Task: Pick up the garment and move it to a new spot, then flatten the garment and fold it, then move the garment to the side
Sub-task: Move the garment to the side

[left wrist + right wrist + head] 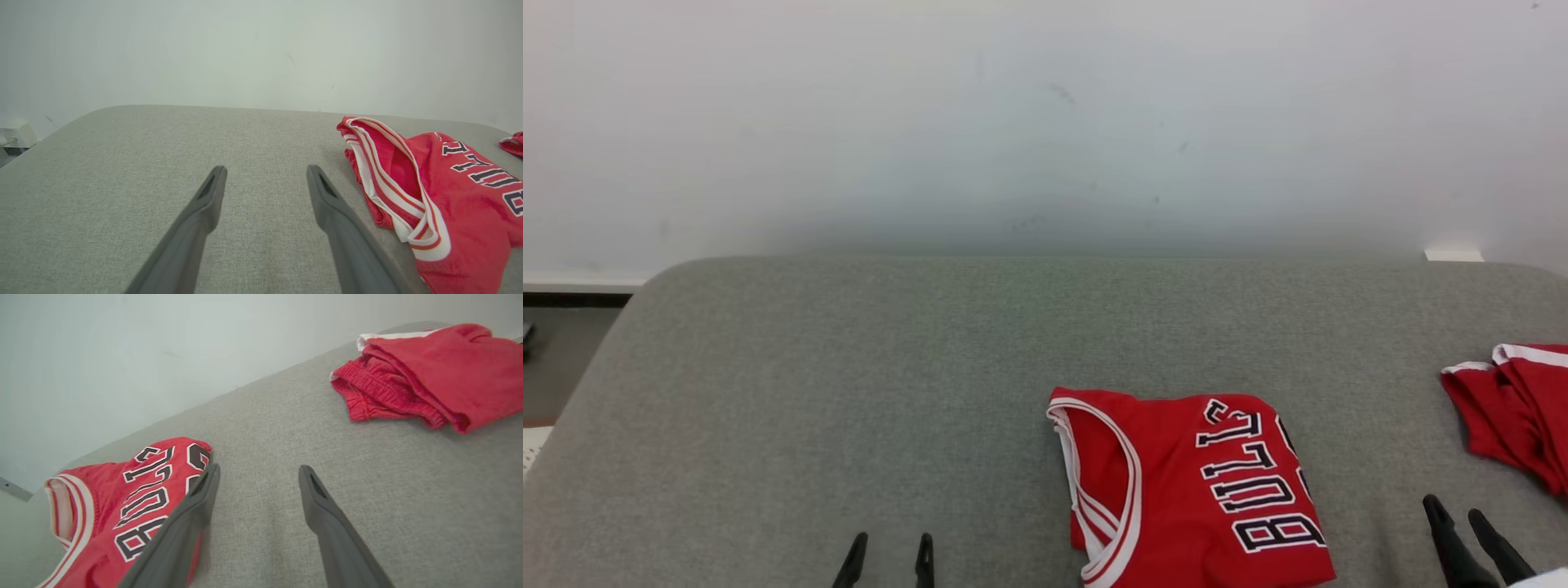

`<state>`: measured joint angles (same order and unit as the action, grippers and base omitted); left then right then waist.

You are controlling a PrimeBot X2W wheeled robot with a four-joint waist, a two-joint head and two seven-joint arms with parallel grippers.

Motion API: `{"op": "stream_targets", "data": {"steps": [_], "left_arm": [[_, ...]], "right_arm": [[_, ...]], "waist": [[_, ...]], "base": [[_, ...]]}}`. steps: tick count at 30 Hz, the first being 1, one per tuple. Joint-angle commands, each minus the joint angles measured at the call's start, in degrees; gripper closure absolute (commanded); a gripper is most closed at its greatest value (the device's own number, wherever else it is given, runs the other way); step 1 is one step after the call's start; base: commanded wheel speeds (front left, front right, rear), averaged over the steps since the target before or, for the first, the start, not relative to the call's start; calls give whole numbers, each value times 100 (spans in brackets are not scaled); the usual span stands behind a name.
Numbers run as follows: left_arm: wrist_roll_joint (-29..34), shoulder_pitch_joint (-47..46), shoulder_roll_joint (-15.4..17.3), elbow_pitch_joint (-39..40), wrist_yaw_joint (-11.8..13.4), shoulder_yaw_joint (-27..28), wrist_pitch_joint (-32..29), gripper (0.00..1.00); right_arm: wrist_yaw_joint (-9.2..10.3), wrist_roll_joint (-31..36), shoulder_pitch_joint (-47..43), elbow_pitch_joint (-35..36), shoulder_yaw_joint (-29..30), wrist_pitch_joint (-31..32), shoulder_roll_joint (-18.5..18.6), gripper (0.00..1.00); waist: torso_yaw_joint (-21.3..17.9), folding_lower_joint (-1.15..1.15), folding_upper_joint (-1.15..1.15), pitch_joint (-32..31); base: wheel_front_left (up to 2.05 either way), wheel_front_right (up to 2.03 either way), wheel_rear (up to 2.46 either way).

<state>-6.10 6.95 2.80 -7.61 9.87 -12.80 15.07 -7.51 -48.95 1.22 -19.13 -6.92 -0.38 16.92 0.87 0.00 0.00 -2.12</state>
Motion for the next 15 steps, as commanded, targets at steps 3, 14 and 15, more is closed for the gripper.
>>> {"op": "stream_targets", "data": {"steps": [3, 14, 15], "left_arm": [[-16, -51, 22, -13, 13, -27, 9, 0], [-148, -108, 22, -51, 80, -188, 9, 0], [-168, -123, 22, -50, 91, -202, 9, 0]], "right_arm": [[8, -766, 275, -74, 50, 968, 264, 0], [6, -1780, 1093, -751, 28, 3264, 341, 0], [6, -1741, 1170, -870, 32, 3289, 290, 0]], "waist": [[229, 0, 0, 67], [970, 0, 0, 303], [1026, 0, 0, 333]], "base": [[0, 0, 0], [0, 0, 0], [0, 0, 0]]}}
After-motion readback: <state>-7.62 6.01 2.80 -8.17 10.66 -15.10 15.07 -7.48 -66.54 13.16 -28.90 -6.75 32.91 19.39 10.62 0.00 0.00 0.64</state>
